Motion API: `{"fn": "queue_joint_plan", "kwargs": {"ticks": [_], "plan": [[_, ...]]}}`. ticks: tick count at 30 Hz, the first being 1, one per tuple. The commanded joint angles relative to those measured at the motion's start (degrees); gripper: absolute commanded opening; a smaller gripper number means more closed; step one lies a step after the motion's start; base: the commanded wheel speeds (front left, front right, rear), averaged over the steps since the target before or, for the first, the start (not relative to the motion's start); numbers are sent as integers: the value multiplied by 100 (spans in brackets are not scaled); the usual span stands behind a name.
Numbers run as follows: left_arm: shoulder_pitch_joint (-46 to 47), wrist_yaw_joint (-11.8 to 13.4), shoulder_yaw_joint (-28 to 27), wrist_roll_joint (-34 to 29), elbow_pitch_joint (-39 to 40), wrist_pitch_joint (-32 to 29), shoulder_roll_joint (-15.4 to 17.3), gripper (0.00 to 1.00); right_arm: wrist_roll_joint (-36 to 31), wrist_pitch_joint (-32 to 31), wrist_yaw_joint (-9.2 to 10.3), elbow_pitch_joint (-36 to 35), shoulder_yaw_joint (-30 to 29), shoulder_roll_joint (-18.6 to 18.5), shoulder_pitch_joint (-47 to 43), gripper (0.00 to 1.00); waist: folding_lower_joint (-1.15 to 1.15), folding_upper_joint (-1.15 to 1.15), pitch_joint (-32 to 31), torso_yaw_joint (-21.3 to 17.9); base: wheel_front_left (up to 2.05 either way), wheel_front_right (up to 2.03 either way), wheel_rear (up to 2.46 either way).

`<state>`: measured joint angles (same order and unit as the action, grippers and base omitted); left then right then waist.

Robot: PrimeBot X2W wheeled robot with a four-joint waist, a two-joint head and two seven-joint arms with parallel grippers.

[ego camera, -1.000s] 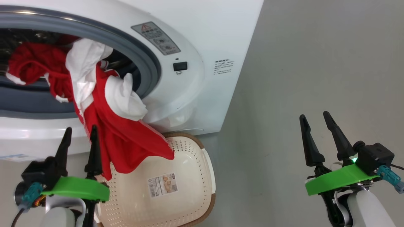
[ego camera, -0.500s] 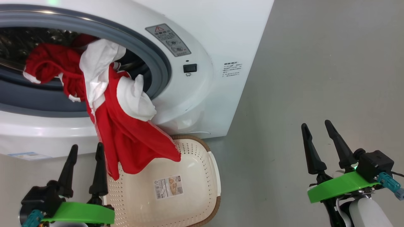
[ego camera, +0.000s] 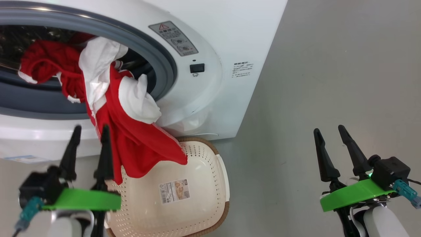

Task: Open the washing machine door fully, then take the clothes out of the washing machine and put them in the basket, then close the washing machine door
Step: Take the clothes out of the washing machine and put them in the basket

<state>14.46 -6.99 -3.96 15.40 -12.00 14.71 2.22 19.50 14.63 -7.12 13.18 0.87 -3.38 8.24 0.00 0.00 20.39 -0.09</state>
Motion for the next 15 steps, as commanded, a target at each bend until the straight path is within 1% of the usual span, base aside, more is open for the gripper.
{"fn": "queue_joint_plan", "kwargs": {"ticks": [1, 6, 11, 13, 15], "plan": [[180, 5, -200, -35, 73, 29, 66, 100, -64, 37, -36, -138, 146, -22, 51, 100, 0, 0, 31, -10, 0, 0, 0], [985, -20, -397, -106, -664, 29, 96, 100, -54, 37, -36, -137, 216, -3, 139, 100, 0, 0, 140, -90, 0, 0, 0], [1832, -36, -319, -63, -2137, 25, 435, 100, -37, 37, -36, -142, 253, 14, 167, 100, 0, 0, 221, -239, 0, 0, 0], [2154, -41, -283, 38, -2644, 25, 541, 100, -28, 37, -36, -147, 257, 21, 181, 100, 0, 0, 250, -306, 0, 0, 0], [2412, -45, -124, 120, -3059, 9, 628, 100, -17, 37, -36, -153, 266, 27, 194, 100, 0, 0, 280, -365, 0, 0, 0]]}}
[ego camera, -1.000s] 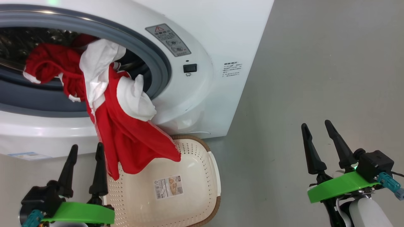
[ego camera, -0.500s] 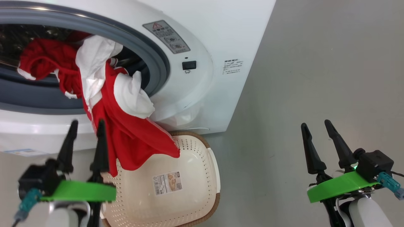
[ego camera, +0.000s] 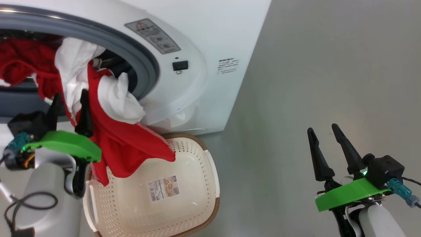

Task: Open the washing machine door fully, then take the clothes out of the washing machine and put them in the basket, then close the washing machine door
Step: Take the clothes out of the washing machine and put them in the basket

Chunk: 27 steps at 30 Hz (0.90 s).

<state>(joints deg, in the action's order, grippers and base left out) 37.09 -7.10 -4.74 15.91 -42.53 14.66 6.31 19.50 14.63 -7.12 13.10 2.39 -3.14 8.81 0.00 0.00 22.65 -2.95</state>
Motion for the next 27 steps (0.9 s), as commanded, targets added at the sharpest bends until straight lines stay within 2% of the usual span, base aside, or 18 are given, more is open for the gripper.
{"fn": "queue_joint_plan", "kwargs": {"ticks": [1, 8, 9, 11, 12, 19, 27], "plan": [[271, -35, 59, 177, -169, 13, 240, 100, -13, 37, -36, -148, 111, 6, 144, 100, 0, 0, 67, -103, 0, 0, 0], [774, -37, 874, 825, -1041, -45, 544, 100, -1, 37, -36, -157, 108, 18, 155, 100, 0, 0, 102, -203, 0, 0, 0], [824, -37, 958, 934, -1114, -39, 571, 78, -2, 37, -36, -158, 106, 19, 159, 100, 0, 0, 106, -206, 0, 0, 0], [902, -37, 1138, 1093, -1234, -26, 635, 3, -2, 37, -36, -157, 100, 21, 168, 100, 0, 0, 109, -209, 0, 0, 0], [930, -37, 1215, 1172, -1270, -17, 654, 0, -4, 37, -36, -159, 93, 22, 174, 100, 0, 0, 111, -207, 0, 0, 0], [805, -38, 1644, 1549, -1174, 29, 724, 0, -13, 37, -36, -172, 48, 24, 172, 100, 0, 0, 87, -137, 0, 0, 0], [133, -38, 1539, 1888, -340, 32, 685, 0, 4, 37, -36, -168, 23, 25, 140, 100, 0, 0, 46, 5, 0, 0, 0]]}}
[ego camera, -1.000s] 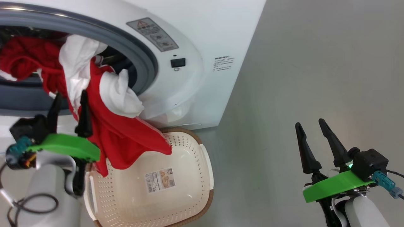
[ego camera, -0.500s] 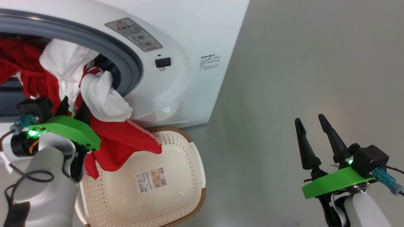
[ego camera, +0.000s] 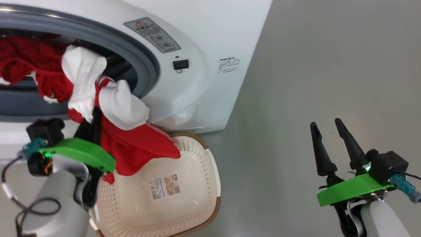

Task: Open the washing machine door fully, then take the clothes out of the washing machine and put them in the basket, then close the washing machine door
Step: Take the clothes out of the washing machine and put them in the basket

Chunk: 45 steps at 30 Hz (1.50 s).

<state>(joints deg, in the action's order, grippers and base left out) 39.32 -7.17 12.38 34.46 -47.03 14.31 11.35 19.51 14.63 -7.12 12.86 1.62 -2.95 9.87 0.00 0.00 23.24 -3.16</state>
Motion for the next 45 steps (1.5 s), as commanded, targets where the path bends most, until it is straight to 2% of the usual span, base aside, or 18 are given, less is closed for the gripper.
{"fn": "queue_joint_plan", "kwargs": {"ticks": [1, 6, 12, 20, 31, 36, 45], "plan": [[-225, -31, -178, 88, 272, 67, 145, 0, 8, 37, -36, -144, 100, 6, 32, 100, 0, 0, -21, 44, 0, 0, 0], [-1001, -31, 226, 384, 1037, 68, 42, 0, 22, 37, -36, -142, 97, 7, 20, 100, 0, 0, -63, 135, 0, 0, 0], [-1640, -32, 790, 743, 1223, 68, 56, 0, 15, 37, -36, -147, 95, 7, 22, 100, 0, 0, -53, 195, 0, 0, 0], [-1665, -32, 1229, 1028, 645, 68, -56, 0, 0, 37, -36, -185, 108, 7, 101, 100, 0, 0, 138, 160, 0, 0, 0], [-861, -32, 1446, 1089, -625, 69, -171, 0, 52, 37, -36, -272, 102, 7, 298, 100, 0, 0, 762, -36, 0, 0, 0], [-560, -32, 1731, 1186, -1138, 69, -213, 0, 87, 37, -36, -311, 121, 7, 387, 100, 0, 0, 1027, -134, 0, 0, 0], [-279, -32, 1981, 1428, -1482, 69, -193, 2, 98, 37, -36, -339, 121, 7, 455, 100, 0, 0, 1218, -191, 0, 0, 0]]}}
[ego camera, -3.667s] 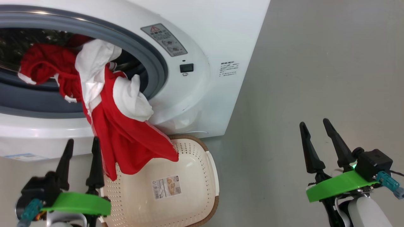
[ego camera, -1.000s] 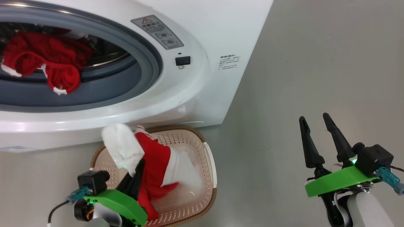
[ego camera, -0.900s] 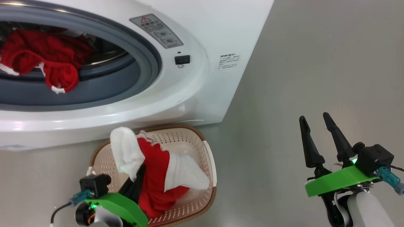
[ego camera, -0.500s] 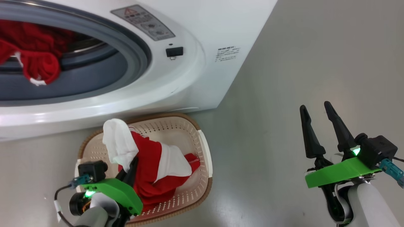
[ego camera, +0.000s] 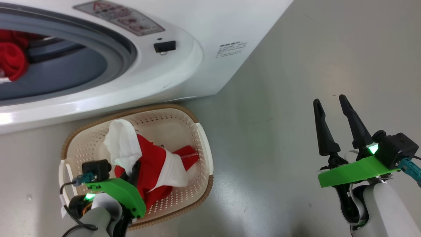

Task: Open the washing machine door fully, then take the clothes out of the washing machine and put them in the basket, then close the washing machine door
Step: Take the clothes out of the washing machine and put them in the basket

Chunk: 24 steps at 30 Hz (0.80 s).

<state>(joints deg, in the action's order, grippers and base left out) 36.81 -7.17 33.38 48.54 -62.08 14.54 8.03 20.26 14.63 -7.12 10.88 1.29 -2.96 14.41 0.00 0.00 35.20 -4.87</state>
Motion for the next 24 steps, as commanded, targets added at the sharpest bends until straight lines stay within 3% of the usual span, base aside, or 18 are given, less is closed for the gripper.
{"fn": "queue_joint_plan", "kwargs": {"ticks": [1, 5, 7, 8, 9, 10, 24], "plan": [[-6, -32, -90, 54, -7, 46, 145, 10, 20, 37, -36, -142, 151, 8, 6, 100, 0, 0, 32, -21, 0, 0, 0], [68, -32, 5, 204, -93, 46, 185, 31, 1, 37, -36, -132, 135, 8, 21, 100, 0, 0, 25, -17, 0, 0, 0], [73, -32, 27, 252, -105, 46, 197, 47, -16, 37, -36, -124, 128, 8, 12, 100, 0, 0, -7, -5, 0, 0, 0], [71, -32, 30, 274, -109, 46, 198, 66, -24, 37, -36, -119, 124, 8, 6, 100, 0, 0, -27, 5, 0, 0, 0], [62, -32, 41, 293, -115, 46, 193, 95, -33, 37, -36, -112, 121, 8, -2, 100, 0, 0, -56, 15, 0, 0, 0], [52, -32, 50, 313, -118, 46, 189, 100, -40, 37, -36, -103, 121, 8, -10, 100, 0, 0, -84, 25, 0, 0, 0], [-345, -32, -268, 137, 201, 46, 250, 100, -121, 37, -36, 49, 159, 8, -189, 100, 0, 0, -803, 155, 0, 0, 0]]}}
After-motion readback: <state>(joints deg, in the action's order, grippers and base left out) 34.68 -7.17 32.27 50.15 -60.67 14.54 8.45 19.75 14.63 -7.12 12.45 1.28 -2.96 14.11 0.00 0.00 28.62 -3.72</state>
